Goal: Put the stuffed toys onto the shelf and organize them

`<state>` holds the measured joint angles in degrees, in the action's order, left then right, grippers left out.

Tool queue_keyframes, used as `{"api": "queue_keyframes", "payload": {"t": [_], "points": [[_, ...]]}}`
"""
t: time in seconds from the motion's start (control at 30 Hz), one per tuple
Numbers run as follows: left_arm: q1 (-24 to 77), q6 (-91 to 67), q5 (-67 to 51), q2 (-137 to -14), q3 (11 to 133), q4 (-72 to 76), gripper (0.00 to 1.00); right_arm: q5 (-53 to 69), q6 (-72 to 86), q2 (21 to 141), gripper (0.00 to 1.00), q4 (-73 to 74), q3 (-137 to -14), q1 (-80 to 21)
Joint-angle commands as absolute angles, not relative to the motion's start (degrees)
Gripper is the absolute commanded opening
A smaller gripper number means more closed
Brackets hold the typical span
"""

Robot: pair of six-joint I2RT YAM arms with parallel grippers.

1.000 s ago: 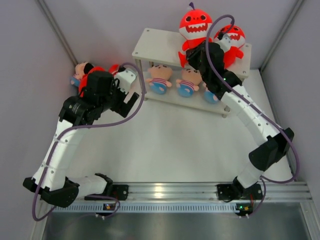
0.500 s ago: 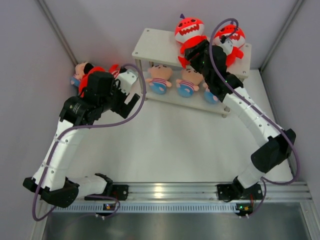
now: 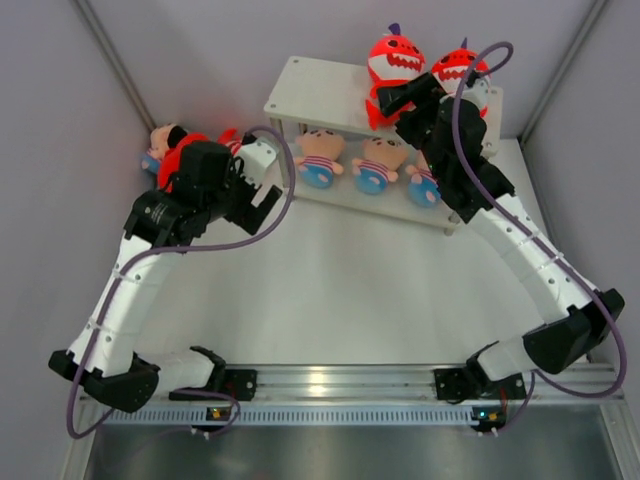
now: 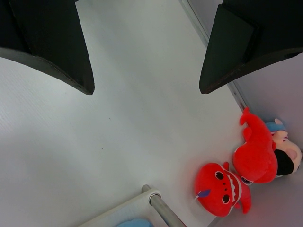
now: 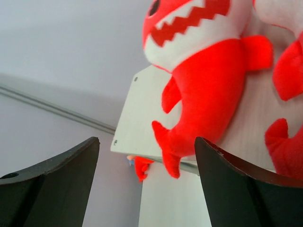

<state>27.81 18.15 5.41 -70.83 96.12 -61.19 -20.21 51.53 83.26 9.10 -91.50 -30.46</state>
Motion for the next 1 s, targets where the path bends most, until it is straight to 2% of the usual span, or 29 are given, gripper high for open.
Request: {"api": "queue_keyframes", "payload": {"t": [0.0, 0.1, 0.17, 0.27, 0.33, 0.5, 0.6, 0.73, 0.87, 0.97], "points": [[27.9, 18.1, 6.8, -71.9, 94.9, -56.1, 0.98, -17.3, 48.4, 78.2, 0.82, 3.3, -91.9, -31.6], [27.3, 20.1, 11.3, -72.3, 90.7, -48.8, 0.98, -14.6, 45.7, 75.6, 0.82, 2.4, -91.3, -32.6], [25.7, 20.5, 10.0, -73.0, 88.3, -45.9, 0.98, -12.3, 44.2, 74.0, 0.82, 1.9, -90.0, -32.8], [16.6, 17.7, 0.3, -78.0, 90.9, -44.9, 0.93, -10.3, 41.5, 70.0, 0.82, 1.5, -87.0, -33.0], [9.2, 16.1, -1.2, -82.9, 92.3, -43.3, 0.91, -9.1, 38.8, 66.5, 0.82, 0.7, -85.1, -33.0], [6.7, 19.9, 4.2, -92.6, 91.5, -33.0, 0.98, -4.8, 32.1, 59.5, 0.82, -1.7, -80.5, -33.1], [6.2, 22.2, 5.7, -99.6, 91.7, -24.2, 0.98, -2.8, 25.7, 56.7, 0.82, -2.2, -79.1, -33.3], [4.6, 24.5, 6.0, -113.4, 102.3, -22.2, 0.98, -1.4, 18.2, 54.1, 0.84, -4.4, -75.3, -33.2], [4.5, 25.8, 8.7, -130.1, 119.0, -21.9, 0.98, -2.6, 13.7, 53.4, 0.86, -5.2, -72.4, -33.2], [4.6, 26.0, 7.8, -137.6, 126.2, -20.1, 0.98, -2.5, 11.6, 53.8, 0.88, -5.6, -71.2, -33.2]]}}
